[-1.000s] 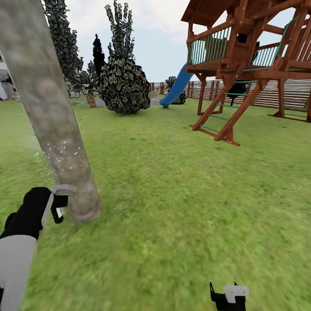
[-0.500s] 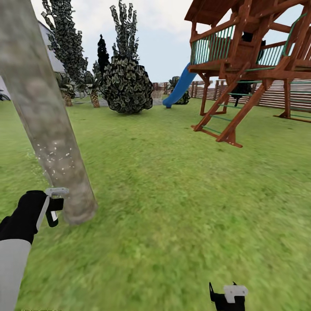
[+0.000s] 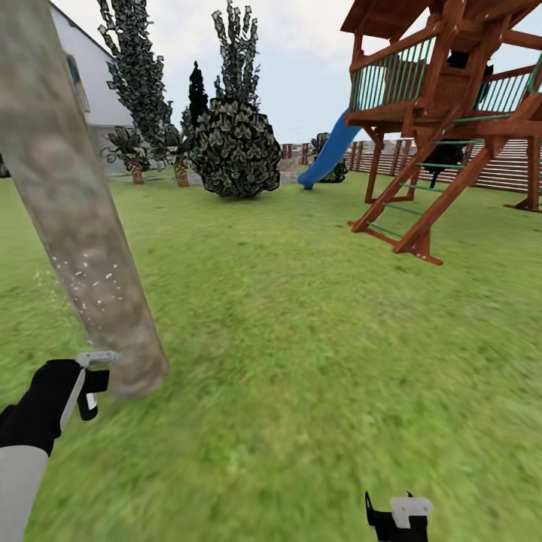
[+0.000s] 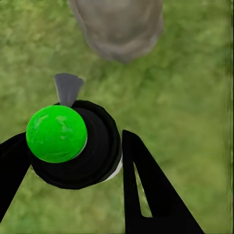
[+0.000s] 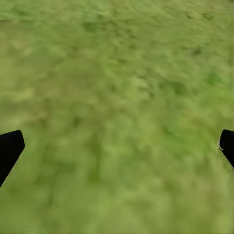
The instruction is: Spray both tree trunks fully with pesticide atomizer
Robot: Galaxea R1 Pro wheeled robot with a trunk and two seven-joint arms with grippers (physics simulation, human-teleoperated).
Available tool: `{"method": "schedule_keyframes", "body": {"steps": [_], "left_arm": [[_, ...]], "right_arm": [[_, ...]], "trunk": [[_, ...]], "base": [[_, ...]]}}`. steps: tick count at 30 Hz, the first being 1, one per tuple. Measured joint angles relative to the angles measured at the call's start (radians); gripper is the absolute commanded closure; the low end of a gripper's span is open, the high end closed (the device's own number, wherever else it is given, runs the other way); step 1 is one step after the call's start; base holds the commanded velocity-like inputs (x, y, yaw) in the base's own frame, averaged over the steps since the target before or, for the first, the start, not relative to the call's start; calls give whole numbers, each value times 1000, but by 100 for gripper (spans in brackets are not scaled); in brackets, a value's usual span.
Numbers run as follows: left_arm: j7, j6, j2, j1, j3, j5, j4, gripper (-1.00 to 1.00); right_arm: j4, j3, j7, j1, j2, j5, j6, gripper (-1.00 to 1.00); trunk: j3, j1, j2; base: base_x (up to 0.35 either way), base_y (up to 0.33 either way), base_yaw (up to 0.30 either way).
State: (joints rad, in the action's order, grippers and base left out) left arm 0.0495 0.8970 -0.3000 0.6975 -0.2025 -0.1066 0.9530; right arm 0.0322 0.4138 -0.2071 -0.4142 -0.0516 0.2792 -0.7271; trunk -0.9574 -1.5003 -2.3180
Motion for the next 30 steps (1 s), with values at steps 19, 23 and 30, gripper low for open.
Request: {"method": "schedule_keyframes", "body": {"steps": [19,23,30], "left_arm": [[-2,-396,93,-84,-63,6,-21,100],[-1,-492,101,-84,-69,0,-99,100],[6,-323,87,-85,-148,2,-45,100]], "right_arm": [[0,0,1,0,4,-1,2,-100],[0,1,3,0,5,-1,2,-100],[0,0,3,0,6,0,1,-100]], "trunk": [[0,0,0],[0,0,0],[0,0,0]], "base": [[55,-250,144],[188,-183,24],[115,-28,255]]}}
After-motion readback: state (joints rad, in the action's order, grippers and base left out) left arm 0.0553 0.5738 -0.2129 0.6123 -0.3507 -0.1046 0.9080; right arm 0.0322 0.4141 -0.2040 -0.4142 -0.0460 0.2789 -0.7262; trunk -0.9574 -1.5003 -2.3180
